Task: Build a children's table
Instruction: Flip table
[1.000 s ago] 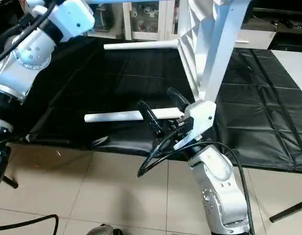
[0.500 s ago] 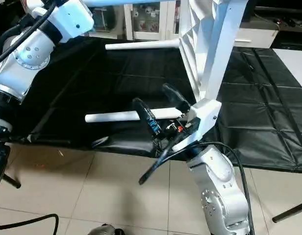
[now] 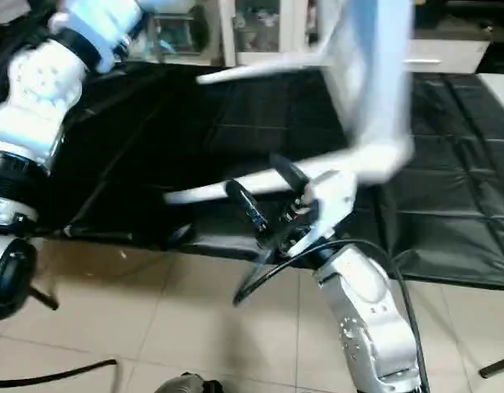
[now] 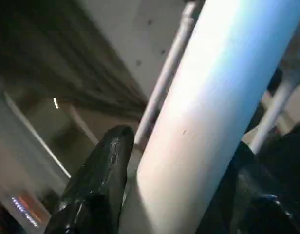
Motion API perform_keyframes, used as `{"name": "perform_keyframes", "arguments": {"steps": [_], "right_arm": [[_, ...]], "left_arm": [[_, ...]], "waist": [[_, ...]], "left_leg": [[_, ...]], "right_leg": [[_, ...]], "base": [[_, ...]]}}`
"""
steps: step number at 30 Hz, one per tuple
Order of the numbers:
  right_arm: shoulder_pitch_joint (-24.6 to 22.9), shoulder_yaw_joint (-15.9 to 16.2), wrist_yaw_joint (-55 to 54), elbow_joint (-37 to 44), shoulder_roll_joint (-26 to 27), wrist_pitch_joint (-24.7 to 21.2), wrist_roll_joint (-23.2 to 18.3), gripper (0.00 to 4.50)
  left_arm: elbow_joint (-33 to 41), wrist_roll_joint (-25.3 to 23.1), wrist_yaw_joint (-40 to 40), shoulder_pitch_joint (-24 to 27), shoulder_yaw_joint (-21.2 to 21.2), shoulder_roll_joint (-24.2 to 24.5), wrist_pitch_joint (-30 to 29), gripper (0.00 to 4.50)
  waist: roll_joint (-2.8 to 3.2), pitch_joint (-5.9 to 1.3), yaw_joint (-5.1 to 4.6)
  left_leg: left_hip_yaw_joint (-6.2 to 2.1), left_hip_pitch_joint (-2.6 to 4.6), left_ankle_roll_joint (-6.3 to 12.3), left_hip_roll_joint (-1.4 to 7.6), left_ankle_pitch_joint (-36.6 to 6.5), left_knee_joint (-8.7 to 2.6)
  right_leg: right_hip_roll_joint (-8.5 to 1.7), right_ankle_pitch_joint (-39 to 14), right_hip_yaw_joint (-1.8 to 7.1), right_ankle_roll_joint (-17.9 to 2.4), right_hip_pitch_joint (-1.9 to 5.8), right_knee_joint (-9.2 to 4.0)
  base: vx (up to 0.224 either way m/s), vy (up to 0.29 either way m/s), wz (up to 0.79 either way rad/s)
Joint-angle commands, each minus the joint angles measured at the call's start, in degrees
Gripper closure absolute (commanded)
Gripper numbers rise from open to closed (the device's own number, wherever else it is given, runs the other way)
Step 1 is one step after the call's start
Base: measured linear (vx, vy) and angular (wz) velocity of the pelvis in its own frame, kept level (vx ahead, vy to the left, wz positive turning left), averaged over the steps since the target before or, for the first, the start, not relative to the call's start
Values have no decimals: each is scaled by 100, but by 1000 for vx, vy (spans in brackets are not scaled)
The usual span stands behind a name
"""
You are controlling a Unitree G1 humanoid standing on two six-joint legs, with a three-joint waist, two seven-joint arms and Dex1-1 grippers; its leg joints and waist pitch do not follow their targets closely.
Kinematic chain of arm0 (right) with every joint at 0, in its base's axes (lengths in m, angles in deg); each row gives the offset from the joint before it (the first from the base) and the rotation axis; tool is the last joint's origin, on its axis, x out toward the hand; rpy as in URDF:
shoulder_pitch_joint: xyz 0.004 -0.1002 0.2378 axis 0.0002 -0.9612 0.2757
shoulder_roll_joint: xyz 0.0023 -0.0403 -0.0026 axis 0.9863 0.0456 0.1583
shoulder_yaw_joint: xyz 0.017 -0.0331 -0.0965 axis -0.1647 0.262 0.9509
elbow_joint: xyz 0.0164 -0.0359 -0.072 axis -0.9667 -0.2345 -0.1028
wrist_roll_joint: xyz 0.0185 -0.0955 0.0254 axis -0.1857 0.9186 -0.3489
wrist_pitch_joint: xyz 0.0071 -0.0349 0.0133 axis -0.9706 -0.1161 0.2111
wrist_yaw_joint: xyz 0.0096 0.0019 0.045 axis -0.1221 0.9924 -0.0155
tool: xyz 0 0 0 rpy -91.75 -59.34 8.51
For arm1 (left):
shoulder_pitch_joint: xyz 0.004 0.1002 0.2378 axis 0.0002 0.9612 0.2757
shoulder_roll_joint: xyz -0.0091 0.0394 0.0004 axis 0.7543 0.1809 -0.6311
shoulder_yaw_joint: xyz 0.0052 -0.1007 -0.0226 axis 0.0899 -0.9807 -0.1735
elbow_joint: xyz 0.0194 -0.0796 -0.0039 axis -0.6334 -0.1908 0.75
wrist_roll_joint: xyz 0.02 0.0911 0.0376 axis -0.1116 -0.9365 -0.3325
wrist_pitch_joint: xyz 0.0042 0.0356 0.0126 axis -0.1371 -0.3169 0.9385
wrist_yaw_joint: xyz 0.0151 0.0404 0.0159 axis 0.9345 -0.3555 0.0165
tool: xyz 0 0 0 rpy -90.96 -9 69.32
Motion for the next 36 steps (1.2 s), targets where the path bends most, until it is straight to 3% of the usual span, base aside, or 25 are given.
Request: {"name": "perform_keyframes", "arguments": {"steps": [1,2,3,4,5,6,9,10,11,13,21,29,36], "right_arm": [[31,-40,-117,-49,-28,-189,94,0],[29,-43,-124,-53,-35,-206,94,0],[60,-165,-309,-108,-11,-242,141,0],[93,-256,-443,-146,35,-263,152,0],[166,-485,-688,-226,165,-256,80,0],[166,-485,-688,-226,165,-256,80,0],[326,-911,-1120,-344,392,-266,-112,0],[442,-1150,-1381,-397,468,-273,-168,0],[490,-1225,-1436,-427,477,-278,-197,0],[490,-1225,-1436,-427,477,-278,-197,0],[490,-1225,-1436,-427,477,-278,-197,0],[490,-1225,-1436,-427,477,-278,-197,0],[490,-1225,-1436,-427,477,-278,-197,0]], "left_arm": [[415,933,-422,-98,-814,-81,-174,224],[468,946,-418,-88,-842,-93,-200,224],[735,1001,-399,12,-919,-153,-387,225],[824,1020,-402,58,-942,-172,-441,225],[962,1036,-398,149,-952,-194,-500,227],[962,1036,-398,149,-952,-194,-500,229],[1206,1083,-423,321,-970,-236,-617,234],[1424,1132,-451,466,-980,-288,-735,235],[1530,1173,-452,538,-982,-317,-813,238],[1530,1173,-452,538,-982,-317,-813,239],[1530,1173,-452,538,-982,-317,-813,245],[1530,1173,-452,538,-982,-317,-813,248],[1530,1173,-452,538,-982,-317,-813,249]], "waist": [[-190,-497,2],[-181,-537,2],[-217,-538,-16],[-204,-518,-34],[-203,-502,-45],[-252,-491,-57],[-243,-462,-53],[-273,-473,-53],[-270,-477,-61],[-257,-476,-42],[-296,-452,-64],[-306,-466,-59],[-300,-466,-58]], "left_leg": [[-228,213,481,433,-629,-311],[-249,202,576,451,-435,-280],[-245,184,636,460,-325,-270],[-254,150,728,456,-255,-263],[-239,168,744,460,-417,-259],[-227,165,738,460,-508,-264],[-221,174,583,462,-761,-307],[-210,212,542,483,-742,-310],[-213,201,537,482,-623,-313],[-184,227,508,470,-650,-300],[-170,195,329,465,-865,-340],[-163,176,483,452,-608,-299],[-167,189,453,460,-653,-306]], "right_leg": [[-426,85,150,-1425,195,-334],[-424,427,139,-1431,192,-281],[-413,603,136,-1430,178,-263],[-407,706,114,-1445,159,-248],[-417,572,118,-1466,139,-280],[-431,482,124,-1483,144,-292],[-437,0,116,-1417,149,-340],[-434,30,99,-1392,141,-330],[-444,106,81,-1401,147,-310],[-424,97,75,-1366,116,-323],[-467,-22,86,-1190,154,-342],[-463,213,77,-1239,165,-312],[-454,99,74,-1239,160,-317]], "base": [[0,0,0],[0,0,0],[0,0,0],[0,0,0],[0,0,0],[0,0,0],[0,0,0],[0,0,0],[0,0,0],[0,0,0],[0,0,0],[0,0,0],[0,0,0]]}}
